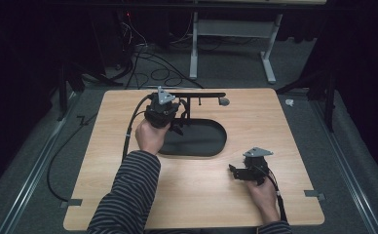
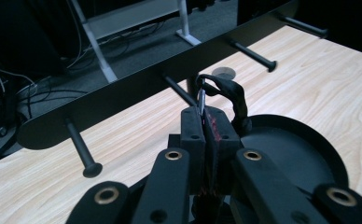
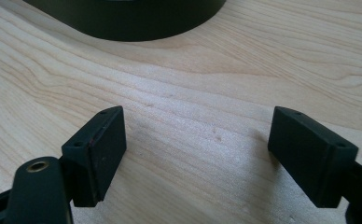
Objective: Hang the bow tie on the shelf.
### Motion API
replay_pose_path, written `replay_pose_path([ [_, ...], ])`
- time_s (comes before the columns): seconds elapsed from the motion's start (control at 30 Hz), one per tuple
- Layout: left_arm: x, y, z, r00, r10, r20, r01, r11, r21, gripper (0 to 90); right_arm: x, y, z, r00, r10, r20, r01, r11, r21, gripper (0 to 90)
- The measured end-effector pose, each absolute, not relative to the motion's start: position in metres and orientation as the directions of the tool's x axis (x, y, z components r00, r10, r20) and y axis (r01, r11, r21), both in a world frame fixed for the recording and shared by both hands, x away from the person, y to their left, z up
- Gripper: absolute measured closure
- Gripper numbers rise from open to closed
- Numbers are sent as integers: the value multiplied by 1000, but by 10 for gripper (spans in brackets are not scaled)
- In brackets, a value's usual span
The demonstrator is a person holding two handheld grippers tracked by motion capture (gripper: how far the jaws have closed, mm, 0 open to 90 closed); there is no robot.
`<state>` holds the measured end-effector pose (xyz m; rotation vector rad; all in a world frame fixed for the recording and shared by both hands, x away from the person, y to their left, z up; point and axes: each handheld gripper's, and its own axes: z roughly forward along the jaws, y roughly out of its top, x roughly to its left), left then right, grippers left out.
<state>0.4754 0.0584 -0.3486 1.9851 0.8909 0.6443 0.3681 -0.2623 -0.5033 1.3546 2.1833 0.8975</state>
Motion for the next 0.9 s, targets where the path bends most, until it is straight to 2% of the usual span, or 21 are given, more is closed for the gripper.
replay_pose_path([
  [0.53,492,63,-359,550,827,113,389,-374,842,868,368,-262,-503,-439,898,-13,630,318,708,205],
  [0.9,490,64,-366,556,822,123,402,-395,826,836,368,-262,-503,-439,898,-12,630,318,709,205],
])
